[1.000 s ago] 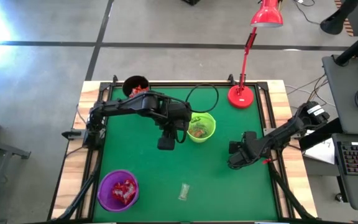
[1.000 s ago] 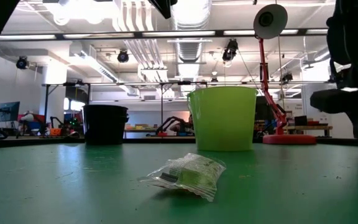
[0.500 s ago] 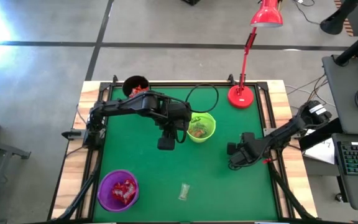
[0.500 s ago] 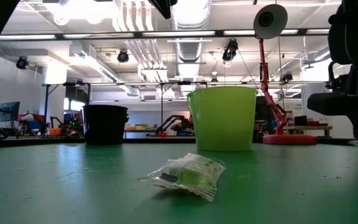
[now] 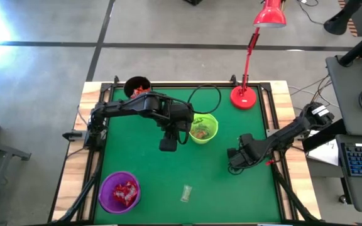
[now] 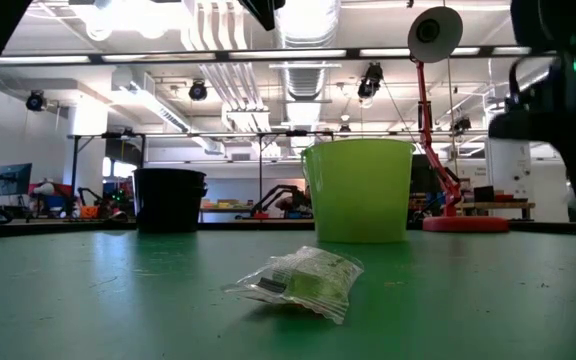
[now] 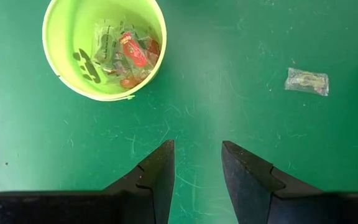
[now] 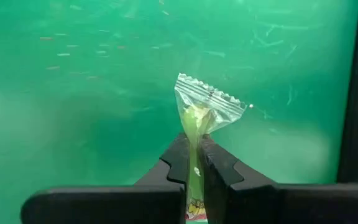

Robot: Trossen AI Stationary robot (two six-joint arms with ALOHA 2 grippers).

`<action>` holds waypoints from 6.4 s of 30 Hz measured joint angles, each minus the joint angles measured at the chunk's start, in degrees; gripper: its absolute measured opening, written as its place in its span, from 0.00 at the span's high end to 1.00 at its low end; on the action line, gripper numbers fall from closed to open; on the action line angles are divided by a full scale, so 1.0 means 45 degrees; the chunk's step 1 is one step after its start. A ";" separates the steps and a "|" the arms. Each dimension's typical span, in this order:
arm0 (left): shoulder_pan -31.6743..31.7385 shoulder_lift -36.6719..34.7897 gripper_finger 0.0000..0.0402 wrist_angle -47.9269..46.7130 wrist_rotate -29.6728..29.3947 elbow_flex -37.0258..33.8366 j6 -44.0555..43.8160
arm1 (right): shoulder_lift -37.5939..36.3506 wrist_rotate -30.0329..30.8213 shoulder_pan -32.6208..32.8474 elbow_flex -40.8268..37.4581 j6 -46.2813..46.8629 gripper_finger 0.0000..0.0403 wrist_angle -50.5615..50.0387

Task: Sort candy
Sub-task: Put the green gummy into the green bucket

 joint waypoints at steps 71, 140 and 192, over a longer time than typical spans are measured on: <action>-0.0012 -0.0646 0.71 0.0000 -0.0350 -0.0005 -0.3685 | -0.0298 0.0675 -0.5387 0.6378 -1.9560 0.68 0.4373; -0.5050 0.1138 0.71 1.0209 -0.1348 -0.8439 -2.1119 | -0.3600 0.0640 -0.5013 0.9129 -1.9401 0.72 -0.3943; -0.3047 0.4572 1.00 0.0705 -0.2249 0.0023 -1.3717 | -0.3758 0.0665 -0.5013 0.9061 -1.9415 0.75 -0.5221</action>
